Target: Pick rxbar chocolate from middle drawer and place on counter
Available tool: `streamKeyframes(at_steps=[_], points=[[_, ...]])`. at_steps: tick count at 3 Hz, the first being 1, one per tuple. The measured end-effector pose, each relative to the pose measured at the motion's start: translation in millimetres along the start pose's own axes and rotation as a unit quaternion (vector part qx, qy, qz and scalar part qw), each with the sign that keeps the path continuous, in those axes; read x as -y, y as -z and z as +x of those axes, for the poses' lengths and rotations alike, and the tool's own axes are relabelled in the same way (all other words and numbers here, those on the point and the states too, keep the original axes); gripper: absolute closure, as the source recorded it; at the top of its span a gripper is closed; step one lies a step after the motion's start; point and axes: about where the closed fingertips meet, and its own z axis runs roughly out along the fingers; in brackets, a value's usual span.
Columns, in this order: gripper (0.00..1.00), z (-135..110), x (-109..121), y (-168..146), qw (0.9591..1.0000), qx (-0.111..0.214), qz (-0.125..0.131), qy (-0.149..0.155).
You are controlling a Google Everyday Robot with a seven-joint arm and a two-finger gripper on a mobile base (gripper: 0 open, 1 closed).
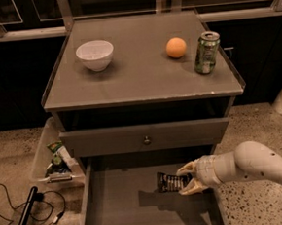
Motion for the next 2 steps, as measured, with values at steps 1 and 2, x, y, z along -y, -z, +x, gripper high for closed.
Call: streamKeyframes(at_steps=[1,2], points=[[1.0,-45,17,19,0.9983,-0.021,0.007,0.053],[1.0,-115,60,59,0.9914,-0.048,0.028,0.118]])
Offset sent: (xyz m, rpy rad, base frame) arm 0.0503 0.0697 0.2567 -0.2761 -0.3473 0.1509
